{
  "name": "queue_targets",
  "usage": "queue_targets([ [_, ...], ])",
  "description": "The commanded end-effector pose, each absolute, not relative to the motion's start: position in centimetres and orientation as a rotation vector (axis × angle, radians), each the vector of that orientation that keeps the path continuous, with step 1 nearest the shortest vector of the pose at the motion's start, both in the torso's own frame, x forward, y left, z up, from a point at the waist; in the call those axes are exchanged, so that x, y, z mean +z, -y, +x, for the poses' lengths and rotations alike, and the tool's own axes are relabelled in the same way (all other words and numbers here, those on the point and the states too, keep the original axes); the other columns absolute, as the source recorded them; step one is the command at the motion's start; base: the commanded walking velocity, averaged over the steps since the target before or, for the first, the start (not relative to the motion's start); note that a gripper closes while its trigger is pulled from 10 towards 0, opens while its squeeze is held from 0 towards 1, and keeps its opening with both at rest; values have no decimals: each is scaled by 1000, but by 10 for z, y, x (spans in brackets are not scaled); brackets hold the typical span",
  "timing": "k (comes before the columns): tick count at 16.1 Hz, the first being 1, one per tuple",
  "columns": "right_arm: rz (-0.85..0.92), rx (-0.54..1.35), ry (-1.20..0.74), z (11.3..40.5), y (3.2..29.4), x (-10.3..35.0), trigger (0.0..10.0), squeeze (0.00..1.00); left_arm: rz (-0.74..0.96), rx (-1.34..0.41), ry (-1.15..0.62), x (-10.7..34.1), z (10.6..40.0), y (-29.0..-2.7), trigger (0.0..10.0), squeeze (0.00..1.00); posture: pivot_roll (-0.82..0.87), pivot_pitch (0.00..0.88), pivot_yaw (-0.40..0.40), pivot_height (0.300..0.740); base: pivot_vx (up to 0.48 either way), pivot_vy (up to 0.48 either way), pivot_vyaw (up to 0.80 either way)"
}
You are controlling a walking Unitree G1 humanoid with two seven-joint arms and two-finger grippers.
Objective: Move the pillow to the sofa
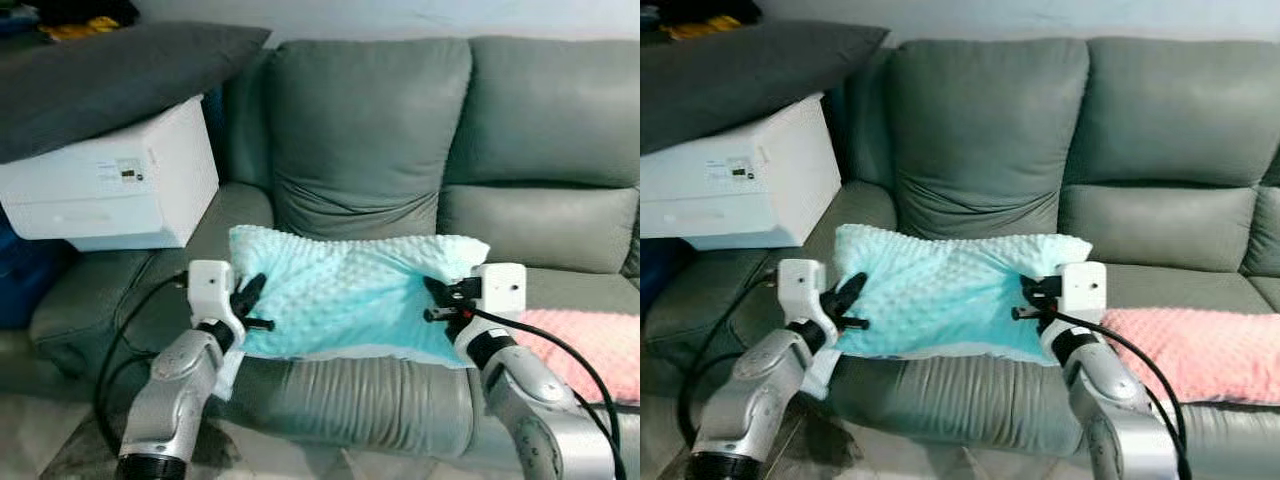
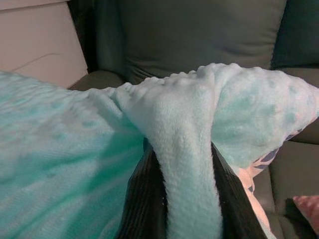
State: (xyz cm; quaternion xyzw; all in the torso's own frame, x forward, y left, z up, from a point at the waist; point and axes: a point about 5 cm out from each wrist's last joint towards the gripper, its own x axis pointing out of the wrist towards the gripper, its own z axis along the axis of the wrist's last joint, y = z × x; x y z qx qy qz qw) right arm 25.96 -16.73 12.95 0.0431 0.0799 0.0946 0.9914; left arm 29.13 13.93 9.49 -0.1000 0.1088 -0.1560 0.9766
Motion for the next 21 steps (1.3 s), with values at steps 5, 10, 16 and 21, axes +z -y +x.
queue_targets([
  [5,83,173,-127,261,170,138,10000,0,-213,-322,-193,101,300,-143,10000,0,-207,0,57,740,0,0,-638],
  [10,79,179,-123,260,170,138,10000,0,-234,-322,-194,100,298,-142,10000,0,-209,0,52,740,0,0,-318],
  [16,78,181,-124,260,169,139,10000,0,-260,-350,-186,100,295,-140,10000,0,-211,0,54,740,233,0,0],
  [21,77,176,-128,259,170,138,10000,0,-262,-363,-196,99,294,-138,10000,0,-214,0,53,740,386,0,0],
])
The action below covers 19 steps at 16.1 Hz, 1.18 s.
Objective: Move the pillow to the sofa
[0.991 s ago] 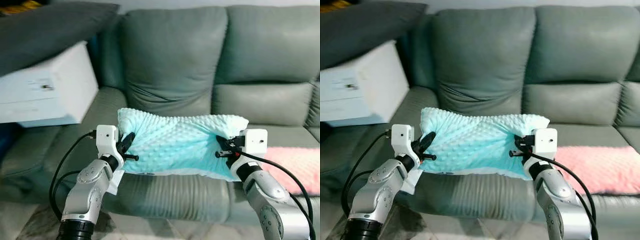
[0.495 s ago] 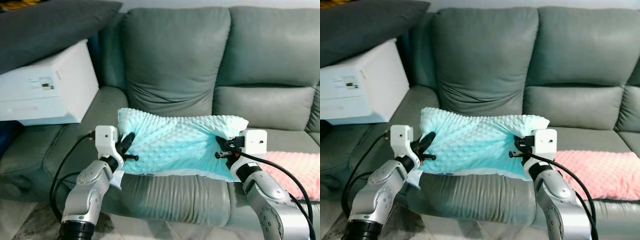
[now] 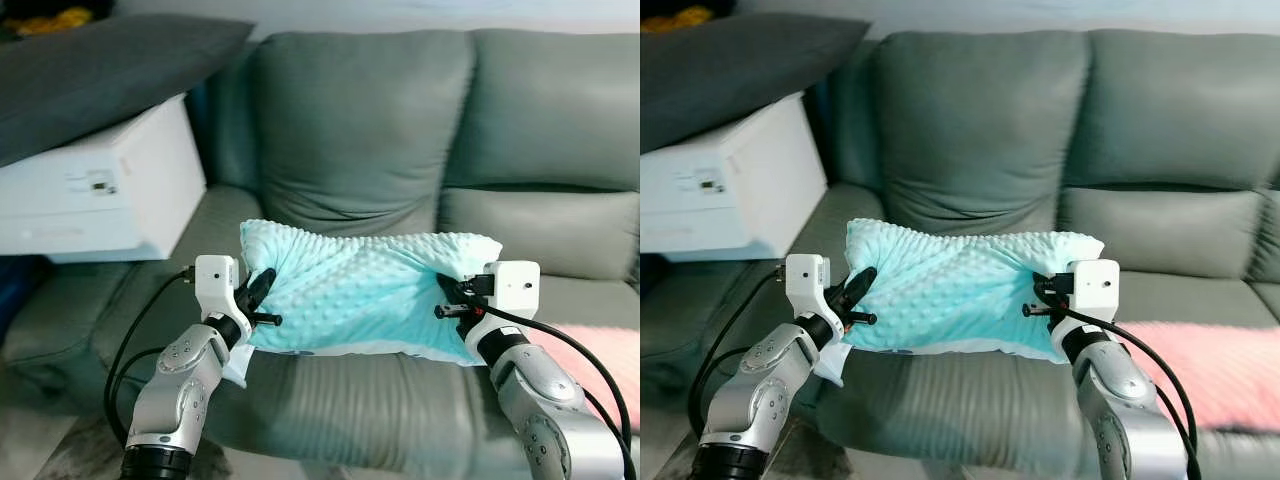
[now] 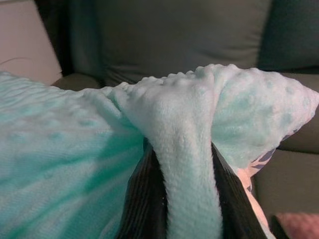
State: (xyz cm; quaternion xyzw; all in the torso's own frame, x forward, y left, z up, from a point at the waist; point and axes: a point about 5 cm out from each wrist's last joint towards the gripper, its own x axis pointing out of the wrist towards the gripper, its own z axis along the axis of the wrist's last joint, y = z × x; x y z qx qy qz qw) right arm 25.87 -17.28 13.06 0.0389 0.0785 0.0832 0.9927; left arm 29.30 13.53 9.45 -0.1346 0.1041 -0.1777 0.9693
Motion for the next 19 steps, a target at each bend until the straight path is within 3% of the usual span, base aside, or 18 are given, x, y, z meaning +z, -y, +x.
queue_targets([
  [1,77,177,-129,258,170,138,10000,0,-273,-379,-195,99,293,-136,10000,0,-213,0,53,740,285,0,0],
  [17,93,135,-165,251,168,128,10000,0,-199,-353,-230,88,302,-131,10000,0,-212,30,67,740,0,0,0],
  [19,103,127,-179,247,166,125,10000,0,-193,-350,-230,85,302,-134,10000,0,-211,46,73,740,0,0,-684],
])
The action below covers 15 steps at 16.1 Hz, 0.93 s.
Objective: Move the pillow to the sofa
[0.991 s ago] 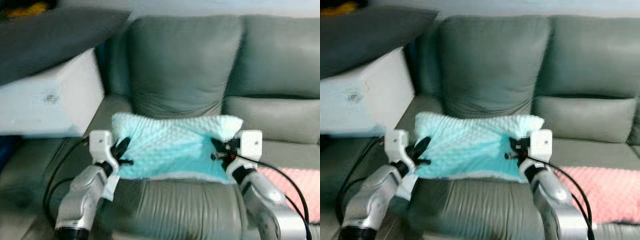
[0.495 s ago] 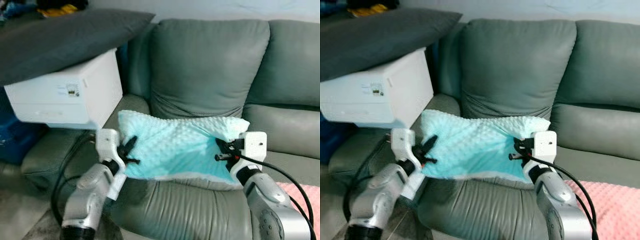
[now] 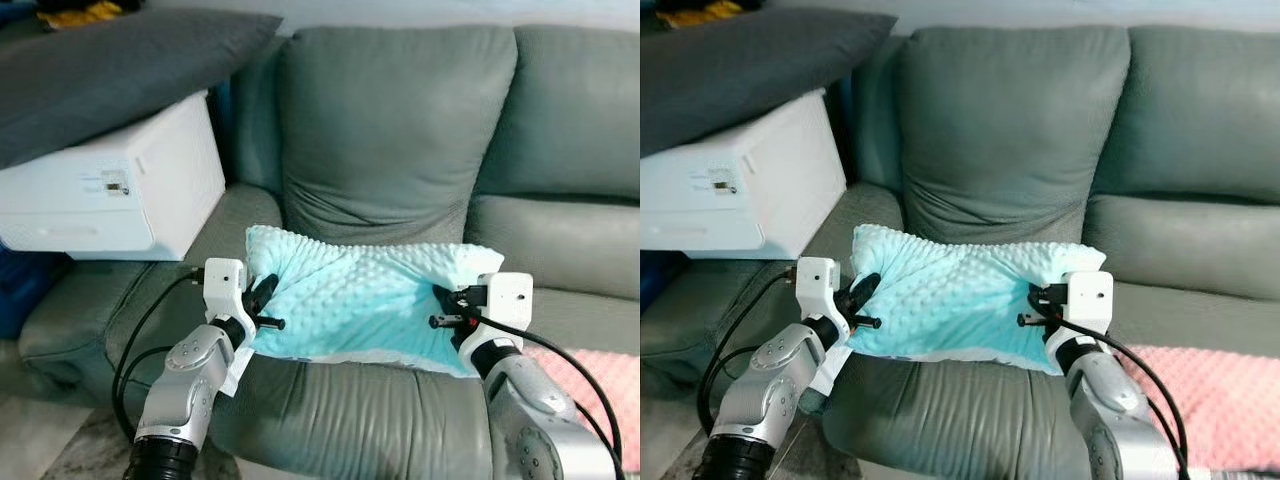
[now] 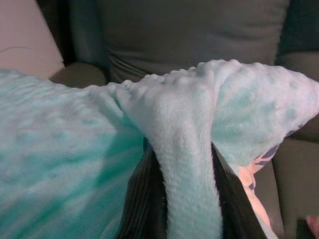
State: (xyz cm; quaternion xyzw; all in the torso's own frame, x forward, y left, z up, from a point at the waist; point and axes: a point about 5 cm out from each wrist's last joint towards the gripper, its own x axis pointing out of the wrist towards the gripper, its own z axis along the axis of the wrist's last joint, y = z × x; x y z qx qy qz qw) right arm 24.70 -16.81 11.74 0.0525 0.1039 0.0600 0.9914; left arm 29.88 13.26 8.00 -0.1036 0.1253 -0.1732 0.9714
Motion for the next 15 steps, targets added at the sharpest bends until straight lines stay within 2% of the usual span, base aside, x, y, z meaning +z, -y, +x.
queue_targets([
  [1,106,124,-184,245,165,124,10000,0,-189,-348,-241,81,301,-136,10000,0,-207,64,79,740,0,0,-788],
  [4,125,111,-201,239,161,119,10000,0,-176,-357,-245,77,295,-139,10000,0,-197,102,88,740,0,0,-731],
  [10,128,79,-220,238,154,113,10000,0,-146,-390,-270,60,287,-140,10000,0,-202,204,92,740,0,0,0],
  [12,91,-9,-227,246,163,107,10000,0,-159,-392,-273,55,292,-135,10000,0,-202,249,86,740,0,0,0],
  [15,17,-167,-220,241,187,106,10000,0,-199,-418,-213,64,309,-116,10000,0,-227,306,82,740,0,0,0],
])
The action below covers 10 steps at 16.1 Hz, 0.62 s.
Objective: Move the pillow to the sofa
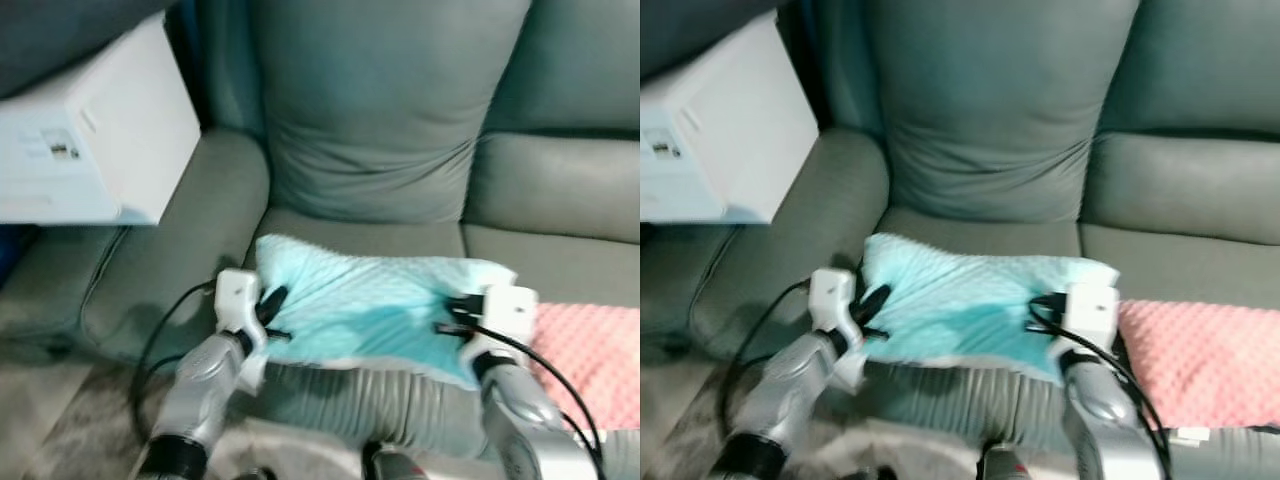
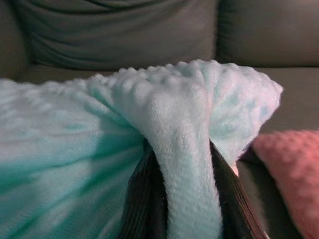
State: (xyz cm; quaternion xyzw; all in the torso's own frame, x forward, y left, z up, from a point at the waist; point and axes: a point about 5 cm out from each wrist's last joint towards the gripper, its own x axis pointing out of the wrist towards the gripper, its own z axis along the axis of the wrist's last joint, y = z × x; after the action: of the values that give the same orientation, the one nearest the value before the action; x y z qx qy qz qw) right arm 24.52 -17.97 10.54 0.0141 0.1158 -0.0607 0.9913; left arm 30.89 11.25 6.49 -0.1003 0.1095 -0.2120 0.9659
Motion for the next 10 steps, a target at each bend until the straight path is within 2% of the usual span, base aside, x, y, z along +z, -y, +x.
queue_targets([
  [1,15,-177,-225,241,190,105,10000,0,-197,-427,-206,65,311,-113,10000,0,-234,314,84,740,0,0,0],
  [4,37,-212,-219,239,197,99,10000,0,-146,-467,-170,72,326,-98,10000,0,-260,343,86,740,0,0,0],
  [6,42,-180,-207,245,195,96,10000,0,-84,-401,-134,83,345,-99,10000,0,-269,361,90,740,0,0,0],
  [10,56,-109,-193,268,198,87,10000,0,-99,-183,-114,100,367,-116,10000,0,-278,375,92,740,0,0,0],
])
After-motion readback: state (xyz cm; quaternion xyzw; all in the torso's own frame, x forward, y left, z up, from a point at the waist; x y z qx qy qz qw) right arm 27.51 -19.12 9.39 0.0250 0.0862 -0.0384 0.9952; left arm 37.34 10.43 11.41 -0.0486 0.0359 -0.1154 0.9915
